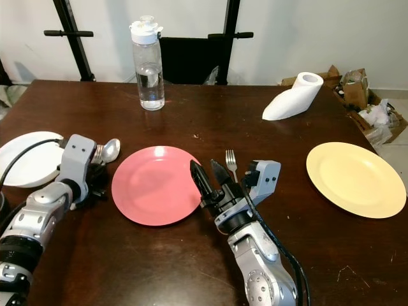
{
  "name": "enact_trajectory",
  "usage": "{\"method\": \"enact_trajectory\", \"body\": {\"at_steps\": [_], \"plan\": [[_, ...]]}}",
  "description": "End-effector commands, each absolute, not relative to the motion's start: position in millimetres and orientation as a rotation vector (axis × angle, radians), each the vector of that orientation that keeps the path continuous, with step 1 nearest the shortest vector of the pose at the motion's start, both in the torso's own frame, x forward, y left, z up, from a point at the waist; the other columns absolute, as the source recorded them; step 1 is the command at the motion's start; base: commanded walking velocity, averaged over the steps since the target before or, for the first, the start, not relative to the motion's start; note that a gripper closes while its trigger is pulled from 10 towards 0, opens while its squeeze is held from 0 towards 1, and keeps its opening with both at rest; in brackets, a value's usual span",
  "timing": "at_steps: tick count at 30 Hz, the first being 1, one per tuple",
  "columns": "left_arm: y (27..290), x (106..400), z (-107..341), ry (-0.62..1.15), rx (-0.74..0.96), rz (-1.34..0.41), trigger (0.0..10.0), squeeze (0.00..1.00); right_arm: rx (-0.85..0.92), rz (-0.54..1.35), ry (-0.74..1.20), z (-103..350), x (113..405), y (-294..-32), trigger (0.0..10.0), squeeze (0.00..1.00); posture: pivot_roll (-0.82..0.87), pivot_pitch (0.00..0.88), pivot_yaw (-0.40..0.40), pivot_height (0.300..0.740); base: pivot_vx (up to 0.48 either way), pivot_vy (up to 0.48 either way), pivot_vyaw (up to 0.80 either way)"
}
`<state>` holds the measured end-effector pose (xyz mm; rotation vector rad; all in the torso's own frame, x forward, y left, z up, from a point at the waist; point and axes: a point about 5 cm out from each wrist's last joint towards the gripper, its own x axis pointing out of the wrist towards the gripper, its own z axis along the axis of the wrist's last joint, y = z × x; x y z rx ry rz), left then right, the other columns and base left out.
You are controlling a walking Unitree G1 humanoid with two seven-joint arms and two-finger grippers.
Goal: Setting the table
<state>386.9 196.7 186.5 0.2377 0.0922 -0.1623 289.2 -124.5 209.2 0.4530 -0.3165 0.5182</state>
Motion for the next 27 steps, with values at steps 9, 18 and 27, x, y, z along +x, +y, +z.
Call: {"method": "enact_trajectory", "body": {"at_steps": [9,18,27], "plan": [[199,385,175,0.12,0.206,-0.15,10.0,1.0,0.444,0.526,-0.307,208,288,-123,10.0,0.0,0.06,0.238,0.09,0.74,0.0,0.0,0.0],[186,375,212,-0.073,0.319,-0.252,10.0,0.0,0.445,0.515,-0.319,208,288,-125,10.0,0.0,0.06,0.176,0.092,0.74,0.0,0.0,0.0],[160,344,226,-0.045,0.343,-0.503,10.0,0.0,0.407,0.418,-0.298,200,285,-128,10.0,0.0,0.07,0.107,0.113,0.74,0.0,0.0,0.0]]}}
